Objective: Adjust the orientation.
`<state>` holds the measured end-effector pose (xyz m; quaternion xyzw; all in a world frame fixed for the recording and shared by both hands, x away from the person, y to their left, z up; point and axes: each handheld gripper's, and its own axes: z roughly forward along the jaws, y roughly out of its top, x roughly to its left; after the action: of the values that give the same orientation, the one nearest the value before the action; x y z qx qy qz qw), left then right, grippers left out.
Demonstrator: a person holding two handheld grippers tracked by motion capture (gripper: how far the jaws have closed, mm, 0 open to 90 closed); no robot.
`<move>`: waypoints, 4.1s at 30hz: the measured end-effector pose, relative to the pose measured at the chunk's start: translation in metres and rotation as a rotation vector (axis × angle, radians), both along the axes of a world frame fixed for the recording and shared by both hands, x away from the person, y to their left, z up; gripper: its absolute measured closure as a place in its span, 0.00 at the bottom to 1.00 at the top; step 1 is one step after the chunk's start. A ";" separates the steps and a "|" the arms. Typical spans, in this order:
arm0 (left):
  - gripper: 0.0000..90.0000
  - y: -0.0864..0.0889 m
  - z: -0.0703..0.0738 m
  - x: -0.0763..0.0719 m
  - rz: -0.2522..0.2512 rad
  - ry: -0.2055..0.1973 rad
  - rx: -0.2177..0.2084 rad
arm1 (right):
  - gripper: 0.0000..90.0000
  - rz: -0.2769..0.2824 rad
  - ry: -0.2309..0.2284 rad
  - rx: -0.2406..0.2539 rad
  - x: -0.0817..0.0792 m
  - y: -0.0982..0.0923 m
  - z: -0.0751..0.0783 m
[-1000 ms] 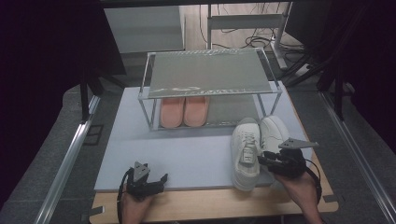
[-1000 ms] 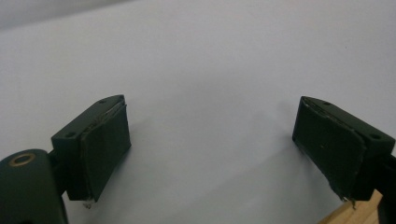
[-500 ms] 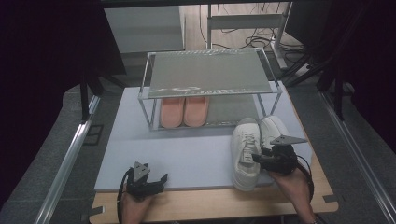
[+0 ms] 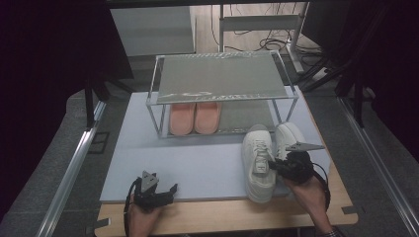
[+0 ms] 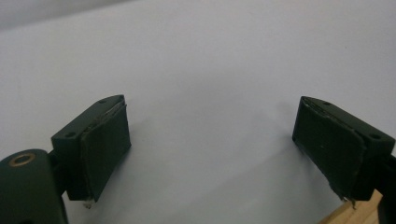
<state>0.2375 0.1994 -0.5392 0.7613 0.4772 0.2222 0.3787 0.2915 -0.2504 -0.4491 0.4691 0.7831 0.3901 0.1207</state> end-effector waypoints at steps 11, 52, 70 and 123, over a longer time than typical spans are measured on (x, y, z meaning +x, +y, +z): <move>0.12 0.000 0.000 0.000 0.000 0.000 0.000 | 0.88 0.060 -0.002 0.010 0.003 0.014 -0.001; 0.12 0.000 0.000 0.000 0.002 -0.001 -0.003 | 0.97 0.267 -0.029 0.058 -0.012 0.057 0.009; 0.12 0.000 0.000 0.000 0.000 0.000 0.000 | 1.00 0.282 0.021 -0.009 -0.005 0.057 -0.001; 0.12 0.000 0.000 0.000 -0.001 0.001 0.001 | 0.86 0.206 0.070 -0.034 0.028 0.056 0.002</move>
<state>0.2374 0.1995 -0.5392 0.7617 0.4770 0.2218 0.3782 0.3199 -0.1947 -0.4472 0.3975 0.8373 0.3706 0.0603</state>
